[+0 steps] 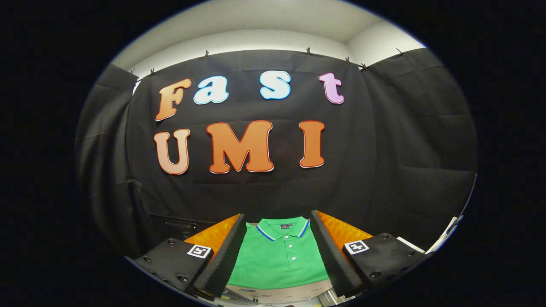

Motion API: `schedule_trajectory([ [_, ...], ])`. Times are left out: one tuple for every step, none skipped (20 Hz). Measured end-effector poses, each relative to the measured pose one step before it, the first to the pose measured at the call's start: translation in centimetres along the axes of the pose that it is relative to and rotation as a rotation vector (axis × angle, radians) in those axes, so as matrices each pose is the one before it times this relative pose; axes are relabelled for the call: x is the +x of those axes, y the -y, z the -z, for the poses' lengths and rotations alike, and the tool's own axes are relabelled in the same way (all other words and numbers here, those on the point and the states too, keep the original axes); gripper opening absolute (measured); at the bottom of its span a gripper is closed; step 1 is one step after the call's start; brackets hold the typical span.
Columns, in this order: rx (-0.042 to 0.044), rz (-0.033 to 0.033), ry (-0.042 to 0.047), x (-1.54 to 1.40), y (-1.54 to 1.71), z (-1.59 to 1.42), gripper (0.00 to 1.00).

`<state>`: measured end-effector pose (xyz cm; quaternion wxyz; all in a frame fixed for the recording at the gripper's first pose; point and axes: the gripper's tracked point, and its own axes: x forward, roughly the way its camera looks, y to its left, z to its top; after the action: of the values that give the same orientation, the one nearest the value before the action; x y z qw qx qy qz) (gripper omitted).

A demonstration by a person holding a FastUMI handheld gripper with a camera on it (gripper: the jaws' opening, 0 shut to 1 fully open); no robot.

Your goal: Put the clothes into the washing machine and then close the washing machine lid.

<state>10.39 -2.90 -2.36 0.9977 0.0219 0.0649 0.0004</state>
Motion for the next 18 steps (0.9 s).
schedule_trajectory([
  [0.00437, 0.00223, -0.01498, 1.22, 0.235, 0.462, 0.97],
  [0.00426, 0.00647, -0.01753, 1.248, 0.481, 0.534, 0.97],
  [0.00549, 0.00202, -0.02354, 1.099, 0.256, 0.648, 0.97],
  [0.00655, 0.00183, -0.02194, 1.263, 0.294, 0.649, 0.97],
  [0.00396, -0.00297, -0.02395, 1.223, 0.083, 0.861, 0.98],
  [-0.00079, 0.0005, -0.02834, 1.22, 0.158, 0.781, 0.98],
  [0.00297, 0.0013, -0.03219, 1.315, 0.262, 1.017, 0.98],
  [0.00352, -0.00673, -0.0396, 1.212, 0.08, 1.079, 0.98],
  [0.00703, 0.00484, -0.03509, 1.045, 0.246, 1.123, 0.98],
  [0.00012, 0.00456, -0.04104, 1.23, 0.195, 0.942, 0.98],
  [0.00218, 0.00538, -0.02757, 1.24, 0.365, 0.851, 0.98],
  [0.00158, -0.00083, -0.03922, 1.026, 0.163, 1.039, 0.98],
  [0.00768, -0.00614, -0.03375, 0.96, -0.027, 0.828, 0.98],
  [0.00557, 0.00033, -0.03522, 0.742, 0.004, 0.792, 0.98],
  [0.00403, -0.00026, -0.03219, 0.865, 0.158, 0.757, 0.98],
  [0.0016, 0.00371, -0.02348, 0.528, 0.155, 0.534, 0.98],
  [0.00174, -0.00095, -0.0228, 0.478, 0.033, 0.452, 0.98],
  [-0.00587, 0.00139, -0.02105, 0.305, 0.029, 0.367, 0.98],
])
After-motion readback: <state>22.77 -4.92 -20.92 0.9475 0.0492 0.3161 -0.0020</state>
